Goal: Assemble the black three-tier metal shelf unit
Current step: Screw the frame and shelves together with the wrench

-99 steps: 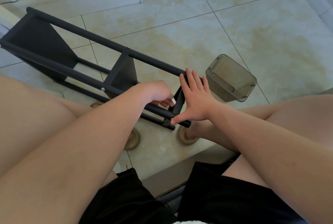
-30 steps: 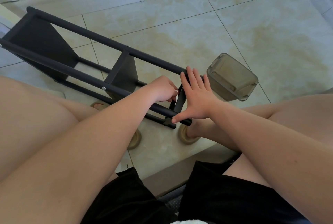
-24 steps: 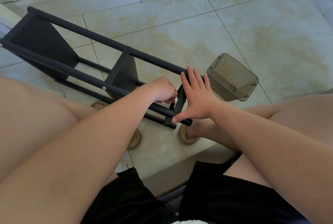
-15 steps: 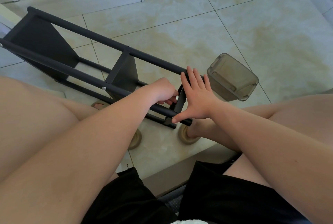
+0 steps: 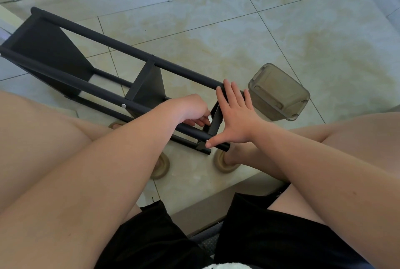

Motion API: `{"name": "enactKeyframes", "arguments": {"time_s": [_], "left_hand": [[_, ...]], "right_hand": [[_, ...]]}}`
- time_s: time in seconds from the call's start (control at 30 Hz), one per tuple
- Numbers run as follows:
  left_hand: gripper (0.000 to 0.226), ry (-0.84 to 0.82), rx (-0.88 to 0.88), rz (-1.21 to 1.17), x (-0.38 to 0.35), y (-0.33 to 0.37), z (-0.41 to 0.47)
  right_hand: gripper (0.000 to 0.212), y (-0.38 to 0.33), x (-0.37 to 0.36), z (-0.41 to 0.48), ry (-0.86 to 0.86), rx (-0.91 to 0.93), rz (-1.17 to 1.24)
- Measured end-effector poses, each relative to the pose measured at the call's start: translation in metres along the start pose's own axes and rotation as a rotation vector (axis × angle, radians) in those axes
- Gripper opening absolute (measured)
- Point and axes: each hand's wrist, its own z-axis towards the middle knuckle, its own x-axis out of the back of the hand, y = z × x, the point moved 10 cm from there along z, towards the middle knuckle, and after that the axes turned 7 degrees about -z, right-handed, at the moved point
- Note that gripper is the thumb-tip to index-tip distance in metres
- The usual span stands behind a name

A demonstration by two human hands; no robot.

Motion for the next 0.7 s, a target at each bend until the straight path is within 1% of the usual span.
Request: {"name": "enactKeyframes", "arguments": {"time_s": [0.17, 0.4, 0.57, 0.7], "left_hand": [[0.028, -0.025, -0.028, 0.075, 0.001, 0.0023, -0.002], [0.018, -0.062, -0.114, 0.256, 0.0057, 0.0087, -0.0087], [0.023, -0.111, -0.147, 0.33, 0.0058, 0.0079, -0.0098], [0.022, -0.127, -0.181, 0.403, 0.006, 0.0065, -0.0093]], "right_hand": [[0.158, 0.0, 0.0009, -0.0004, 0.003, 0.005, 0.008], [0.158, -0.0002, 0.0009, -0.0008, 0.0, 0.004, 0.003], [0.159, 0.0006, 0.0007, -0.0001, -0.005, 0.001, 0.001], [0.159, 0.0003, -0.0002, 0.0004, -0.004, 0.002, 0.001]]}}
